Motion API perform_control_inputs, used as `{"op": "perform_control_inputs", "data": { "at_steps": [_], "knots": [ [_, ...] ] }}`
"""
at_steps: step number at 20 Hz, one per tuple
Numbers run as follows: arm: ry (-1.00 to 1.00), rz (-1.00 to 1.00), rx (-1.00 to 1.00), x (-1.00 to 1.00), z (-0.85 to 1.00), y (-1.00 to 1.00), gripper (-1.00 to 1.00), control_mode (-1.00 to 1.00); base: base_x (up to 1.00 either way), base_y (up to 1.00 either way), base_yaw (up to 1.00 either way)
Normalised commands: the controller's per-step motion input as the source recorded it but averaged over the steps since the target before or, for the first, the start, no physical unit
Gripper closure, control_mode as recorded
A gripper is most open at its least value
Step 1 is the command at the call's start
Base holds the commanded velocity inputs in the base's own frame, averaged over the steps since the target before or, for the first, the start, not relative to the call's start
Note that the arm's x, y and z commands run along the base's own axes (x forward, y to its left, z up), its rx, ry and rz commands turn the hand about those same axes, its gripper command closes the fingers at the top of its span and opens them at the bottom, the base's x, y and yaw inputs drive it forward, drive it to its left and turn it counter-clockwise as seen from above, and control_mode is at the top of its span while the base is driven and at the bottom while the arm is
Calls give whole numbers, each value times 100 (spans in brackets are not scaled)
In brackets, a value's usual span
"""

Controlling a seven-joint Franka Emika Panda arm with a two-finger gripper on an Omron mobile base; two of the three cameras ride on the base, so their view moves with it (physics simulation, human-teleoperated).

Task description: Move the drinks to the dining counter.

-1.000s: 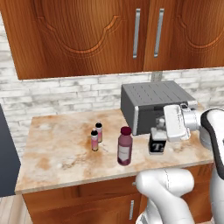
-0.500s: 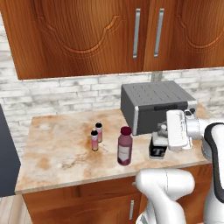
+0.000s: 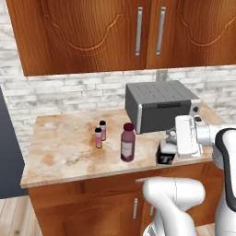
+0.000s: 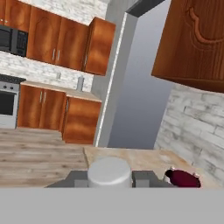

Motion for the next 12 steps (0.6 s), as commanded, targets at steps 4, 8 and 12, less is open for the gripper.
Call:
{"op": "perform_control_inputs", "data": {
  "at_steps": [4, 8, 12],
  "knots": [
    [0, 0, 0, 0, 0, 0, 100, 100, -73, 0, 14],
    [0, 0, 0, 0, 0, 0, 100, 100, -40, 0, 21],
    [0, 0, 0, 0, 0, 0, 100, 100, -2, 0, 31]
  ]
}}
